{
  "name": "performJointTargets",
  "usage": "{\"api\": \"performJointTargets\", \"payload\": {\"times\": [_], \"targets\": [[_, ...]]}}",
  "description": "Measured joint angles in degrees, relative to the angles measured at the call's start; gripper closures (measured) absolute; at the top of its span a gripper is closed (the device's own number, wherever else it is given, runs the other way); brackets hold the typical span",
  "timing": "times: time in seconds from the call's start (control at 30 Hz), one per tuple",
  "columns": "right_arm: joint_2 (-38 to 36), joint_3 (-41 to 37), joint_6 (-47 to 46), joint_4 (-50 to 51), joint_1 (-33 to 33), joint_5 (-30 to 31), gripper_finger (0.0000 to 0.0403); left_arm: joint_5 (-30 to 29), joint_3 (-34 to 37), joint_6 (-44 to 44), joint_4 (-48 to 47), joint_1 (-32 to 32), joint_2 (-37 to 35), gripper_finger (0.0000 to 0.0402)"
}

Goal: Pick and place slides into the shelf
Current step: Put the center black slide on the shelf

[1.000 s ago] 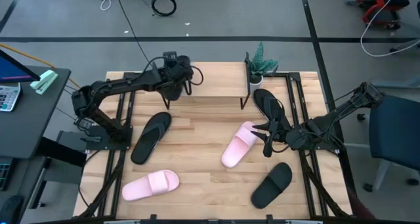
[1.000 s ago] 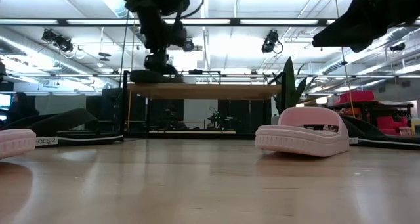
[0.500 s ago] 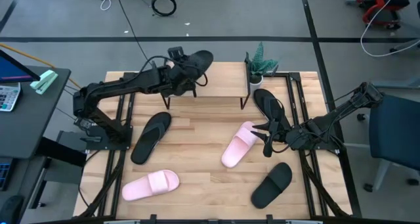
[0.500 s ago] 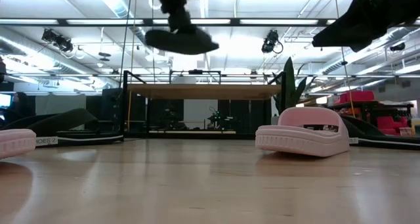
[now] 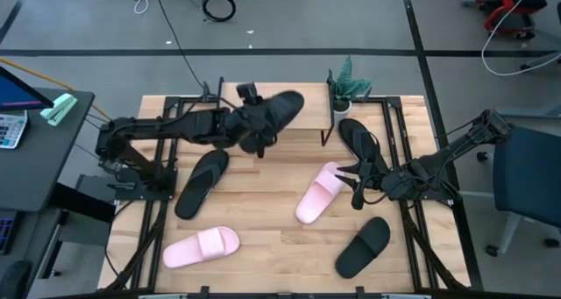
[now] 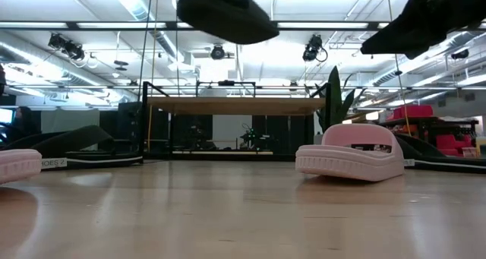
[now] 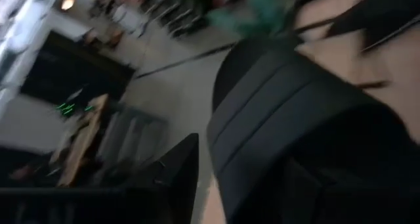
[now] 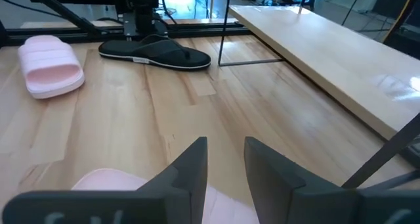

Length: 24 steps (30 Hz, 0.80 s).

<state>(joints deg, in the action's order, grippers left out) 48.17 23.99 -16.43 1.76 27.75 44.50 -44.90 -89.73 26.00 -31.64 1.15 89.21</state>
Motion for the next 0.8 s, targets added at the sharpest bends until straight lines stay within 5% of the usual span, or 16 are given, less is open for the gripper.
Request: {"api": "performJointTargets", "payload": {"times": [0.43,0.8], "targets": [[6.48,0.00,-1.75,0.29,-1.40,-5.42,0.0295,15.29,1.38,-15.99,-7.81,-6.55,-0.07,0.0242],[22.92,7.19,-5.10,0.35,-3.31,-9.85,0.0295,16.31,10.93,-22.13,-7.67,-14.87,-0.07,0.0264]]}}
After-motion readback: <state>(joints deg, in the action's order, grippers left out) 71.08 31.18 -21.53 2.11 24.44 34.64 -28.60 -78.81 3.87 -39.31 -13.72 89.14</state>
